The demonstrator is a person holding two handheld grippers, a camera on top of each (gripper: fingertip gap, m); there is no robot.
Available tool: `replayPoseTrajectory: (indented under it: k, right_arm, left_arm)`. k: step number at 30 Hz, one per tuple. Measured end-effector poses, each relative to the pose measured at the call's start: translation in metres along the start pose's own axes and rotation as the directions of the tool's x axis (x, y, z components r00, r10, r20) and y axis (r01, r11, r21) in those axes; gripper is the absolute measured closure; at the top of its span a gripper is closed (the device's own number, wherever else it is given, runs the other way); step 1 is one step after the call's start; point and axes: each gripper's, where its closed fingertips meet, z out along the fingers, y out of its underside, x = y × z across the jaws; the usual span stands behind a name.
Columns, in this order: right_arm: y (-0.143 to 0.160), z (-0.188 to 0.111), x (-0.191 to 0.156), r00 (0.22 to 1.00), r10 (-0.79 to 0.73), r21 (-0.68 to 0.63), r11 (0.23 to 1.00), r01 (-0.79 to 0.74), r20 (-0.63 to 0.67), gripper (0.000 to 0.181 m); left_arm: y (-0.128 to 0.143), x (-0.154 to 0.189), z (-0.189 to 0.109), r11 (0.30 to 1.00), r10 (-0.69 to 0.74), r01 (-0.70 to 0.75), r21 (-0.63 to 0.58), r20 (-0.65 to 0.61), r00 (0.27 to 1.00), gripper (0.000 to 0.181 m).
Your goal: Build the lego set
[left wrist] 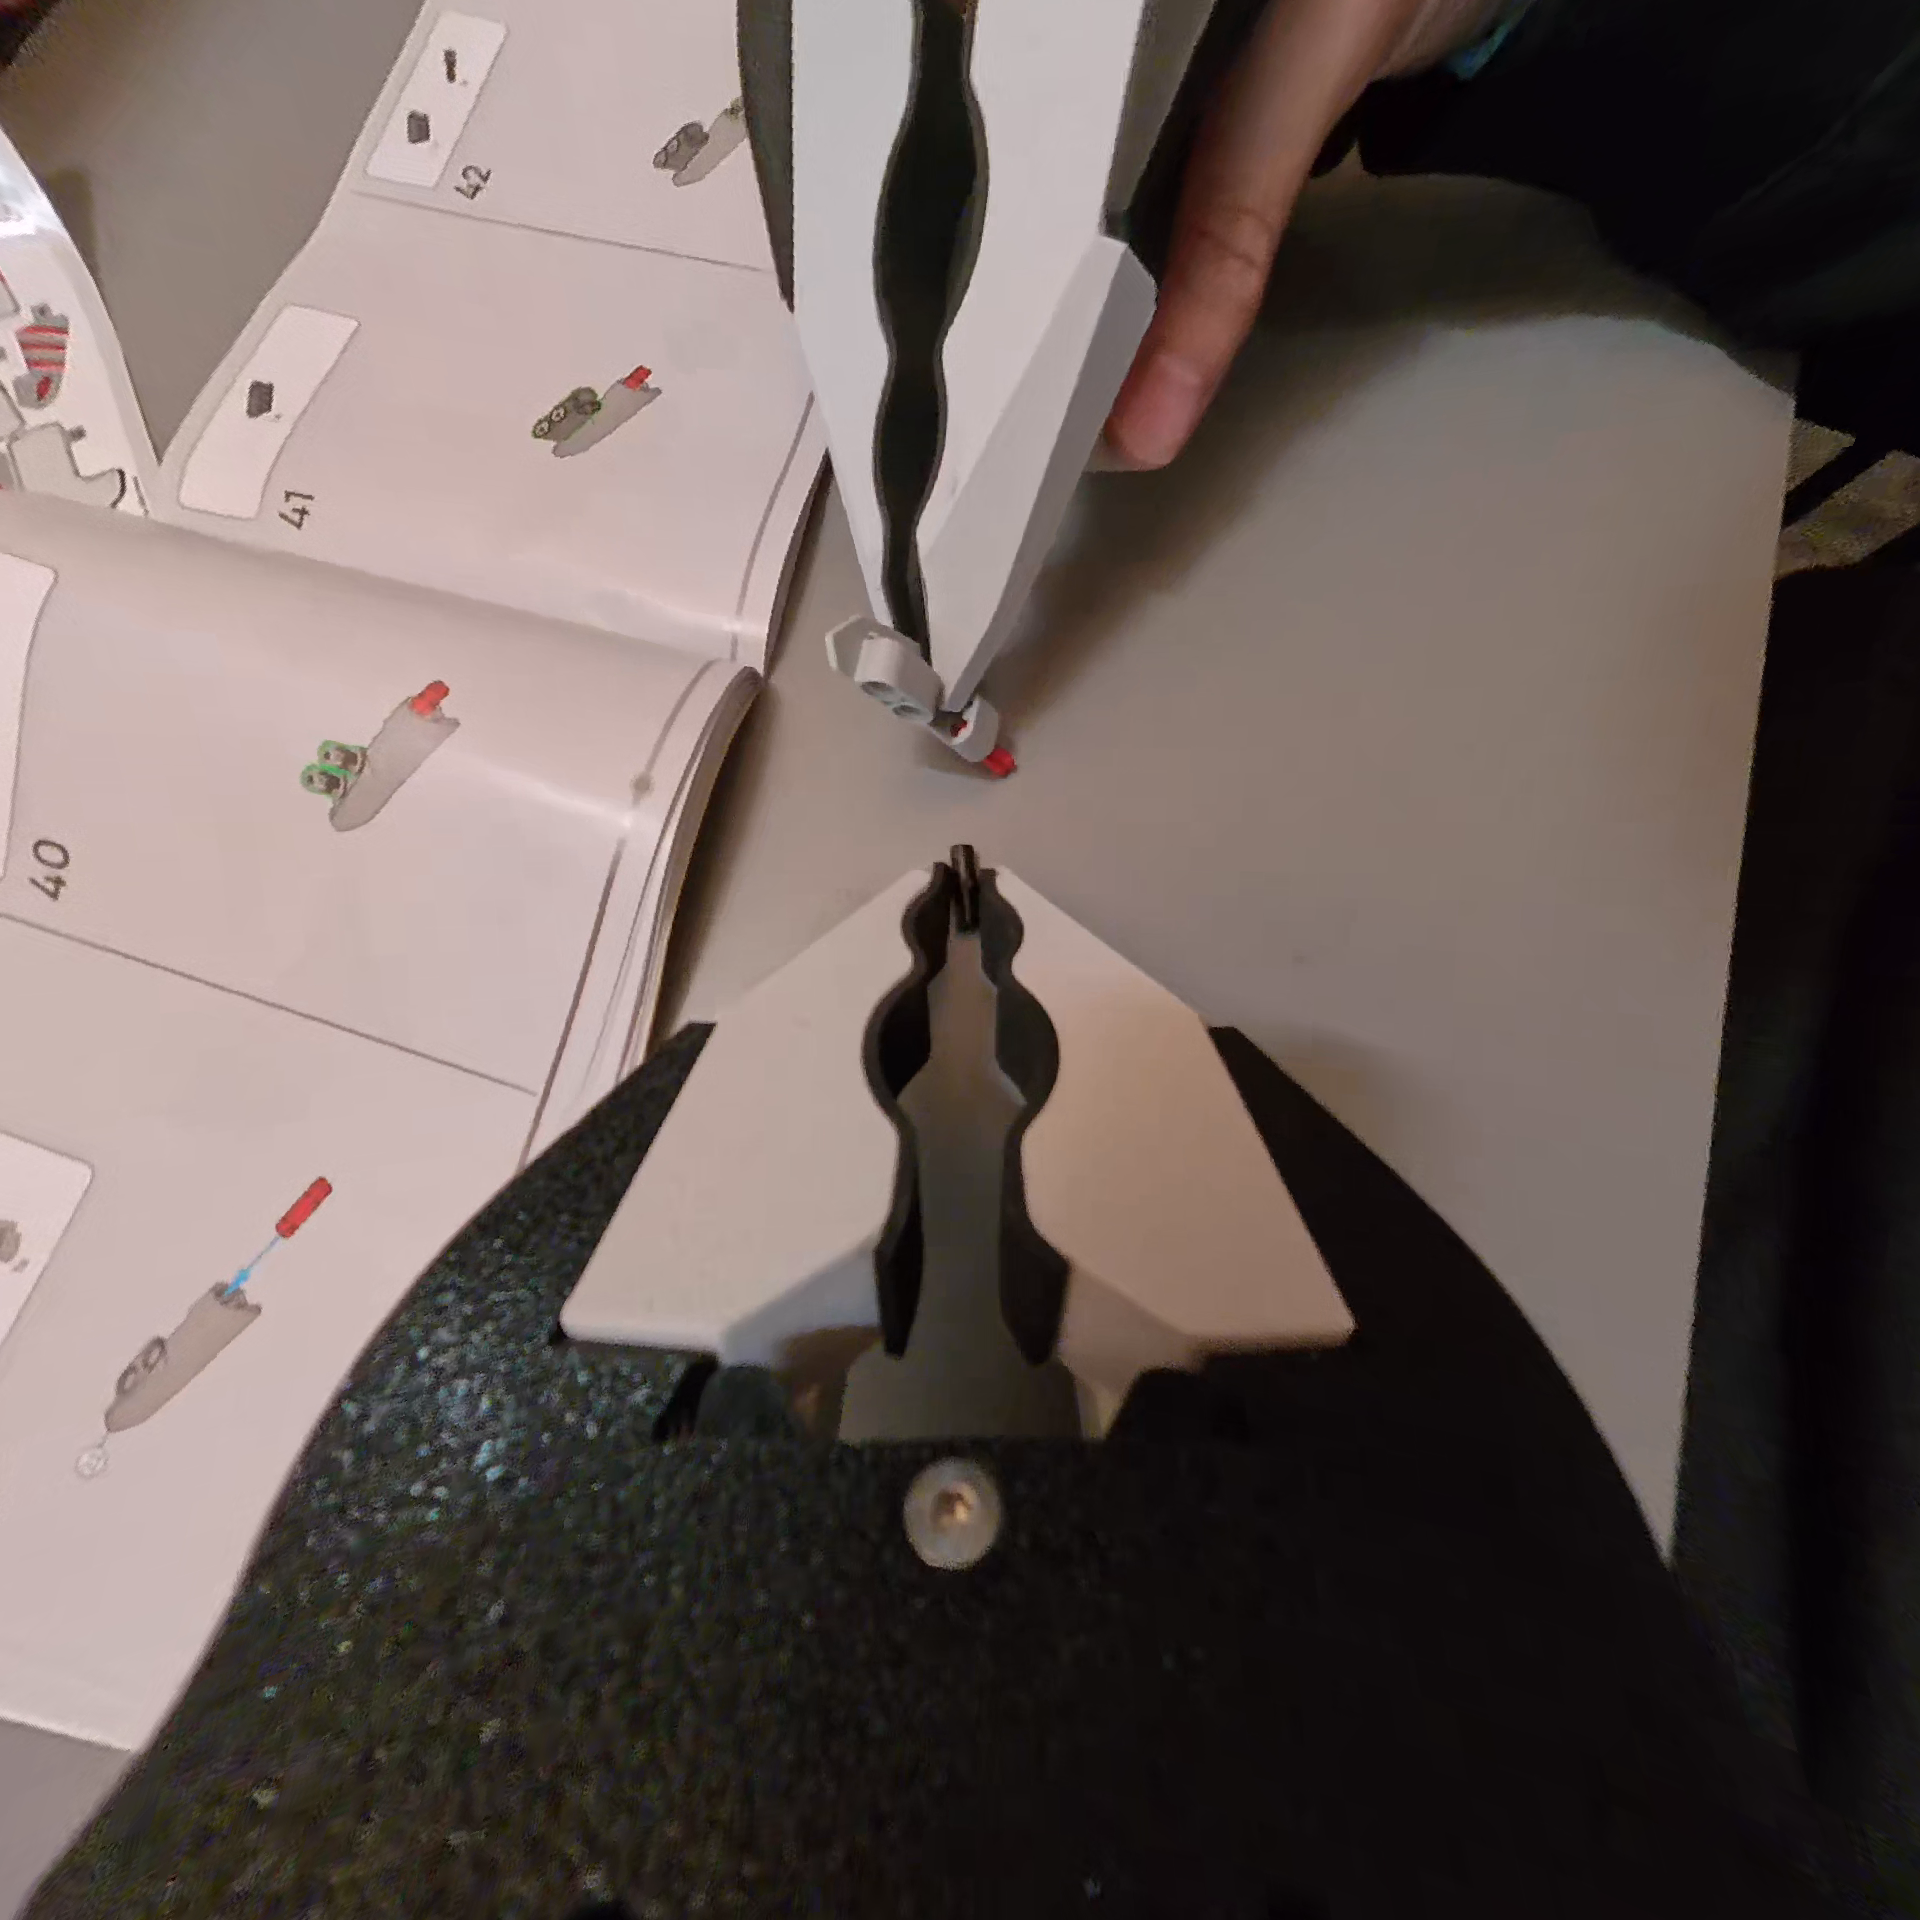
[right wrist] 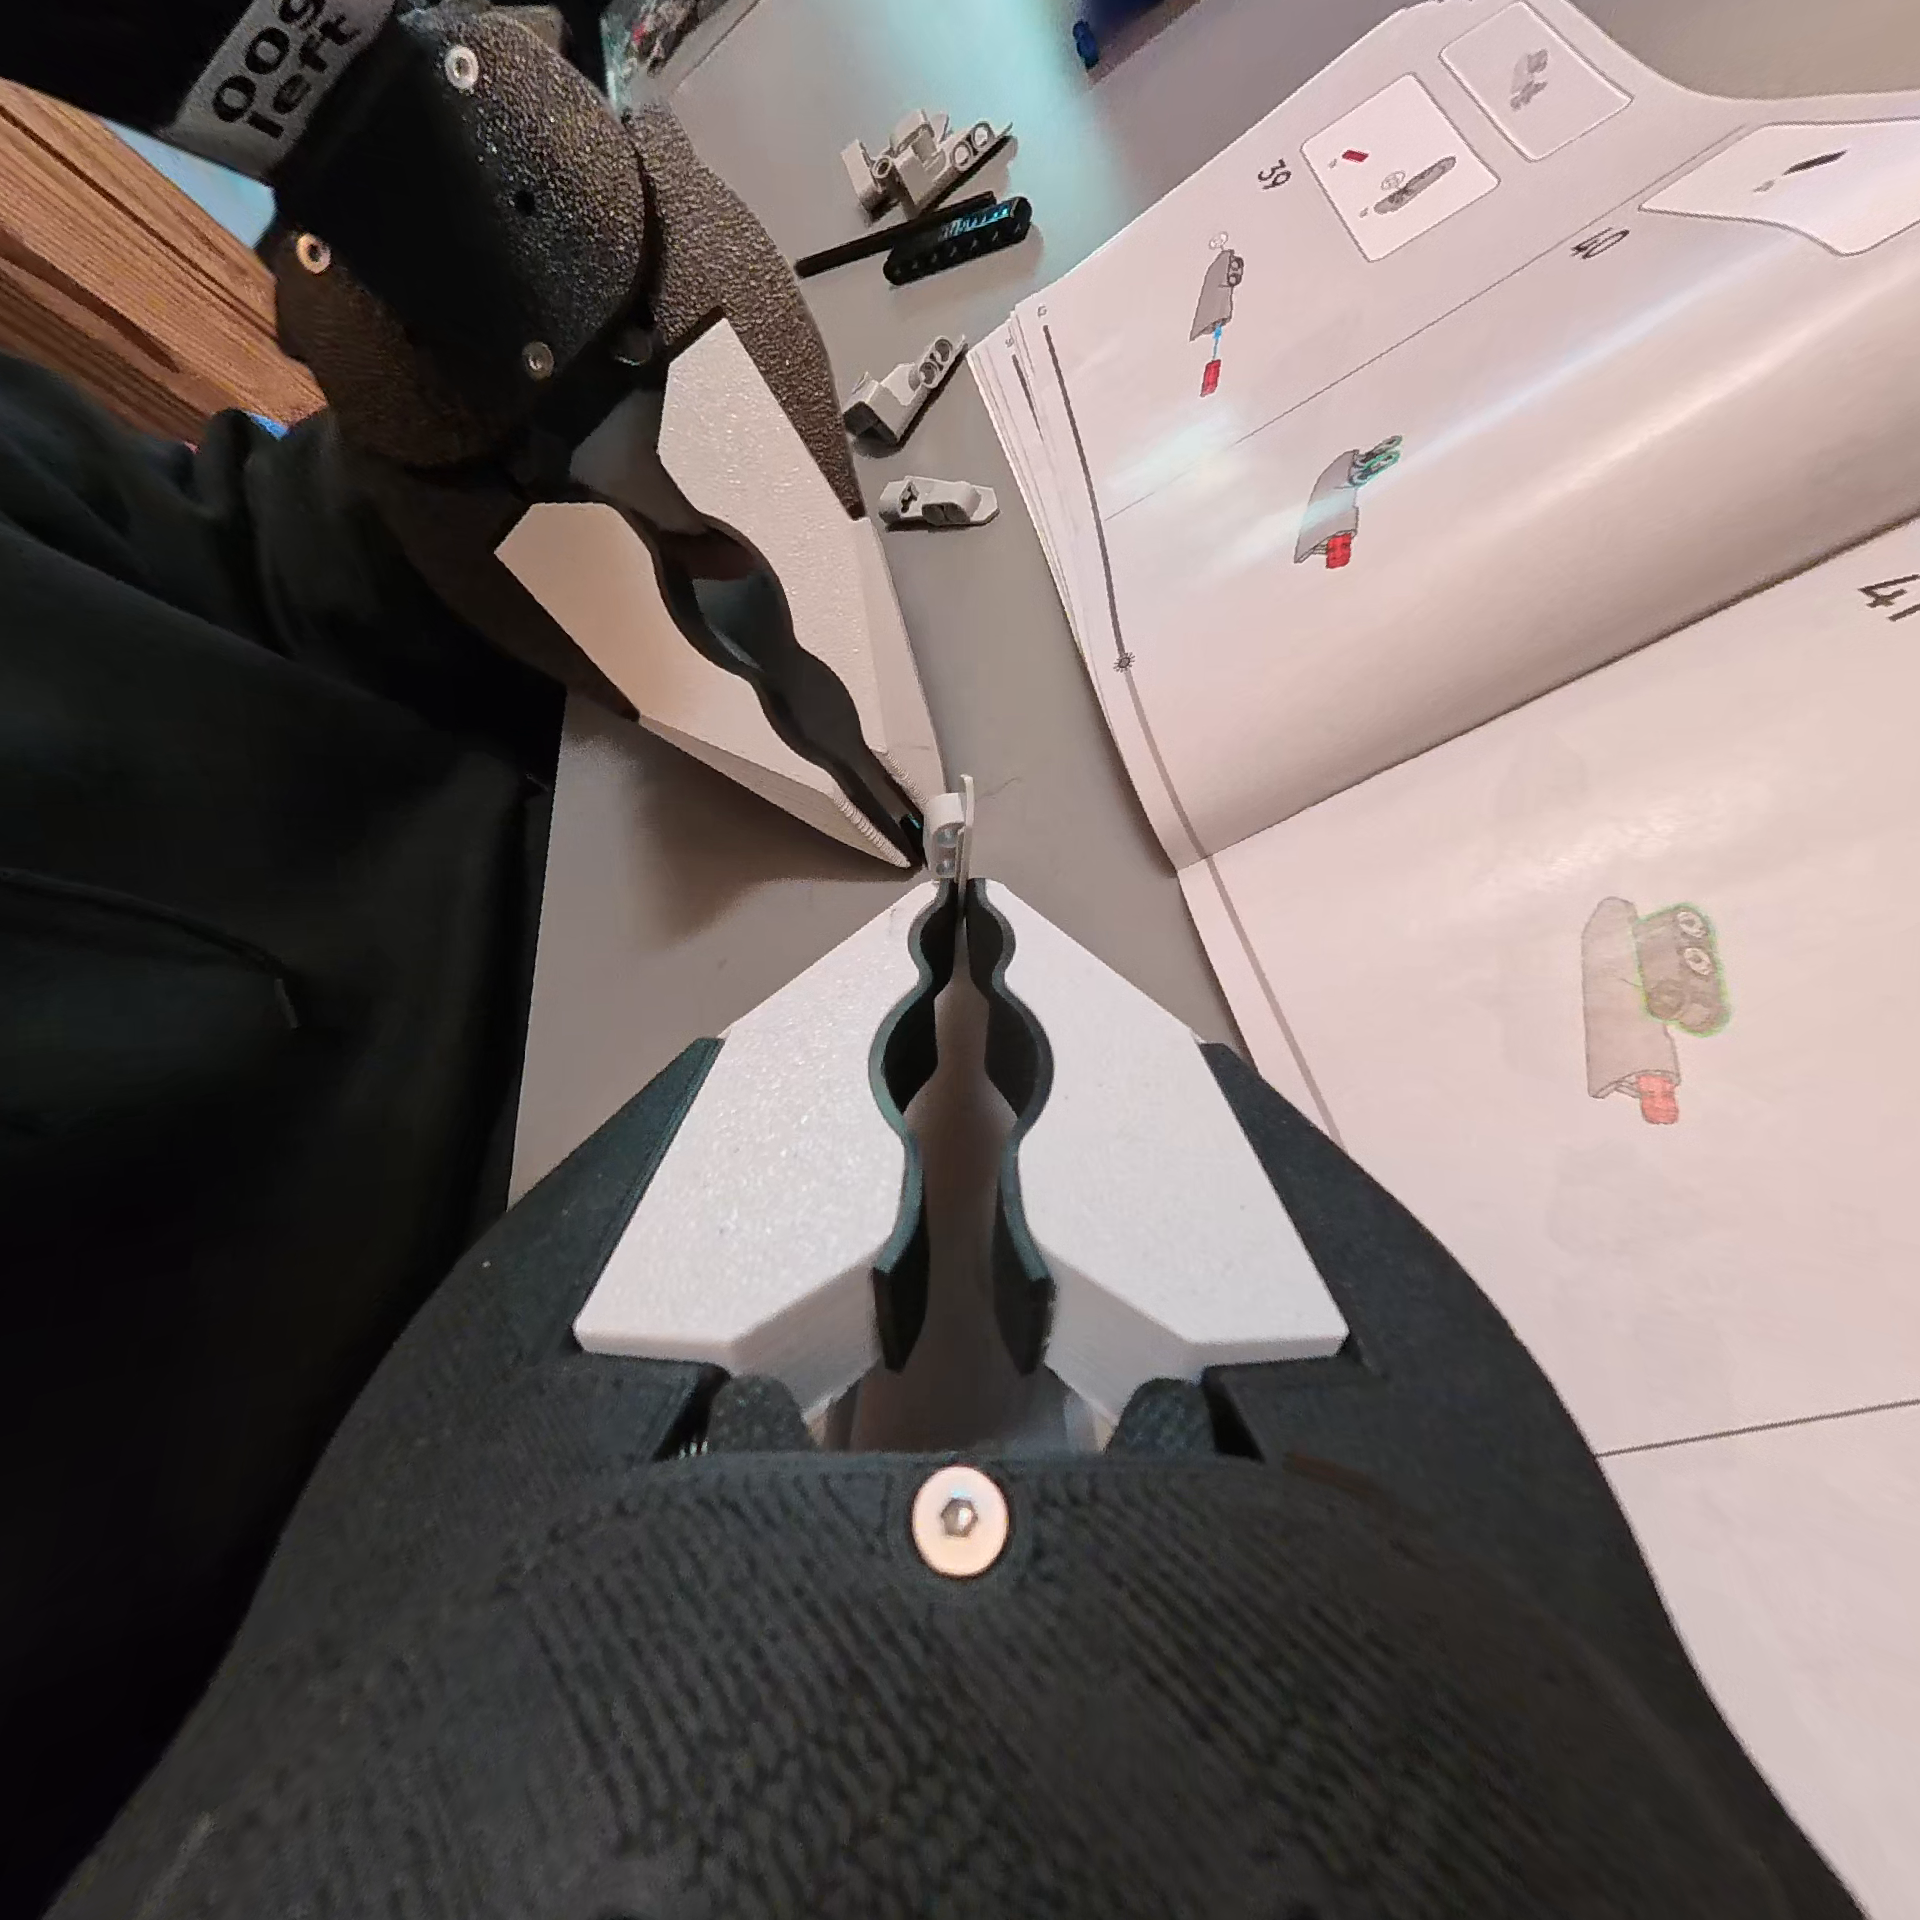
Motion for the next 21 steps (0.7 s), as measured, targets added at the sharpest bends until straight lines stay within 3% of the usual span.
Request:
replayPoseTrajectory:
  k: [2, 6, 11, 15, 21]
  right_arm:
    - [0.0, 0.0, 0.0, 1.0, -0.007, 0.004, 1.0, 0.007, -0.009, 0.18]
    - [-0.005, -0.004, 0.002, 1.0, -0.014, 0.043, 0.999, 0.015, -0.026, 0.181]
    - [-0.014, -0.011, -0.007, 0.999, -0.031, 0.114, 0.993, 0.028, 0.03, 0.181]
    - [-0.017, -0.012, -0.005, 0.999, -0.038, 0.135, 0.99, 0.037, 0.006, 0.181]
    - [-0.008, -0.001, 0.001, 0.995, -0.07, 0.043, 0.996, 0.073, -0.067, 0.181]
  left_arm:
    - [-0.002, -0.001, 0.001, 0.996, 0.087, -0.087, 0.031, 0.0, 0.996, 0.179]
    - [-0.026, -0.011, -0.013, 0.965, 0.198, -0.216, 0.15, 0.13, 0.972, 0.179]
    - [-0.04, -0.012, -0.018, 0.91, 0.313, -0.361, 0.204, 0.231, 0.921, 0.179]
    - [-0.044, -0.017, -0.022, 0.892, 0.339, -0.404, 0.204, 0.288, 0.896, 0.179]
    - [-0.036, -0.02, -0.017, 0.885, 0.376, -0.435, 0.164, 0.298, 0.877, 0.179]
